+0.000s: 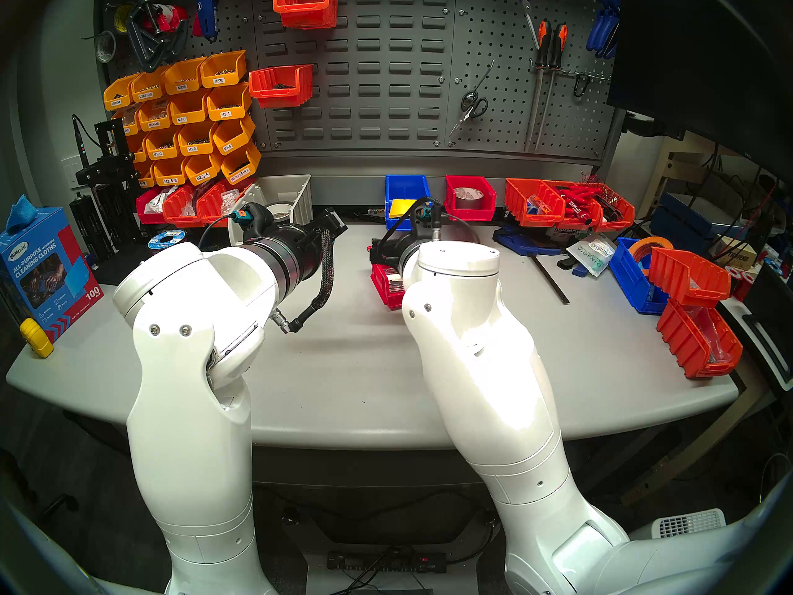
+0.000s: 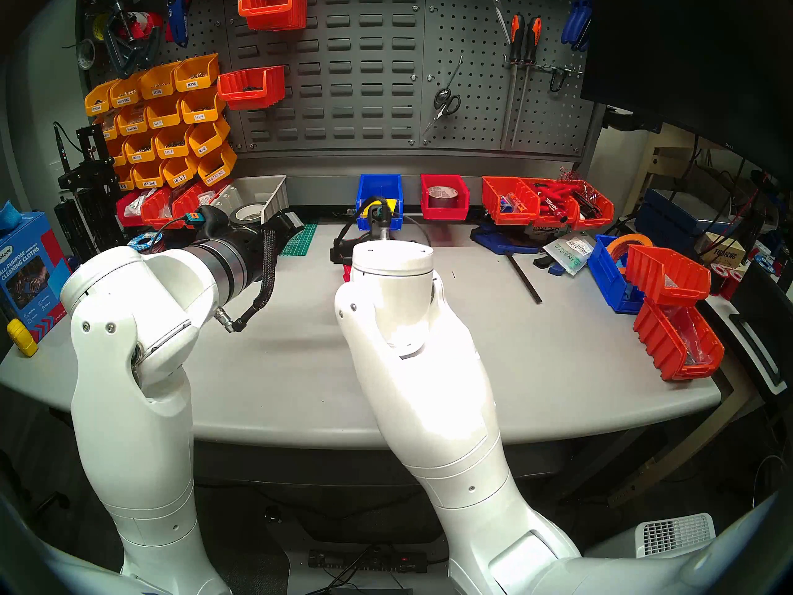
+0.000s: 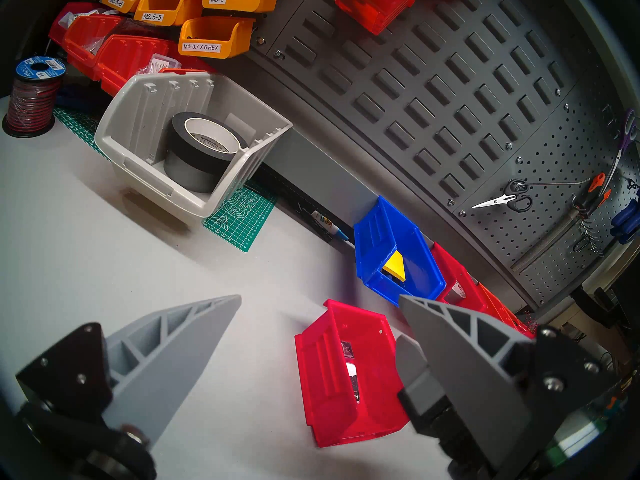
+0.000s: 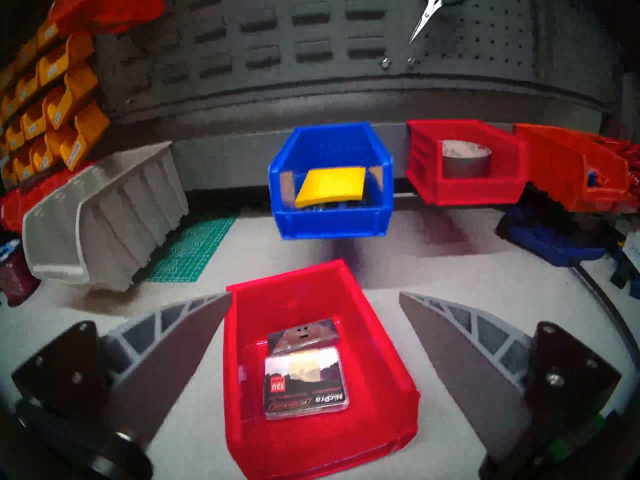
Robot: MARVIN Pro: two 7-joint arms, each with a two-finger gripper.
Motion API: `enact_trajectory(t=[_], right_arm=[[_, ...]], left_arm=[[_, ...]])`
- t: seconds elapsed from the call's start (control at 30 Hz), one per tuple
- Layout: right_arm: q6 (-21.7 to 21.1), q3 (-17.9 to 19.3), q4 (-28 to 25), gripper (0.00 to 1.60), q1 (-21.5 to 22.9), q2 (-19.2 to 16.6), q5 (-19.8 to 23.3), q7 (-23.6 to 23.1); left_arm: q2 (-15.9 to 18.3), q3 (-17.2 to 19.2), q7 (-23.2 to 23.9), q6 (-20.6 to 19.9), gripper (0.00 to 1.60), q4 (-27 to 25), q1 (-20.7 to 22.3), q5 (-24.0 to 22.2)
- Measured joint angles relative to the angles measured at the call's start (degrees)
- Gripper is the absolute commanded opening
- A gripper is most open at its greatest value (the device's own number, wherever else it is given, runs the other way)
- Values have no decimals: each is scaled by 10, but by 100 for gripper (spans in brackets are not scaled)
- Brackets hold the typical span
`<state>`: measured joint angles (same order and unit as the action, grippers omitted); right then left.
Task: Hang all the unorganized tool boxes onto the wall
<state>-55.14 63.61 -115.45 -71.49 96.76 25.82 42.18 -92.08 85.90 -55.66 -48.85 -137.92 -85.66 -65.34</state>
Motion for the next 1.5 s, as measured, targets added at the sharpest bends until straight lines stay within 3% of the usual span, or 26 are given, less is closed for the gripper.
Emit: enact_trajectory(t=[0.3,0.63,0.93,1.1,1.33,1.5], right_arm=[[0,71,-38,160,49,9,13,10],[0,171,-53,160,77,-32,47,19],[0,237,-58,160,56,-79,82,19],[0,279,-66,160,30,-113,126,1],[0,296,-73,160,10,-154,185,-13],[0,299,-76,160,0,-185,223,-15]], left_arm=[[0,0,0,0,160,0,0,0],[0,0,0,0,160,0,0,0],[0,0,0,0,160,0,0,0],[0,0,0,0,160,0,0,0],[0,0,0,0,160,0,0,0],[18,-31,6,-12,160,-7,6,28]])
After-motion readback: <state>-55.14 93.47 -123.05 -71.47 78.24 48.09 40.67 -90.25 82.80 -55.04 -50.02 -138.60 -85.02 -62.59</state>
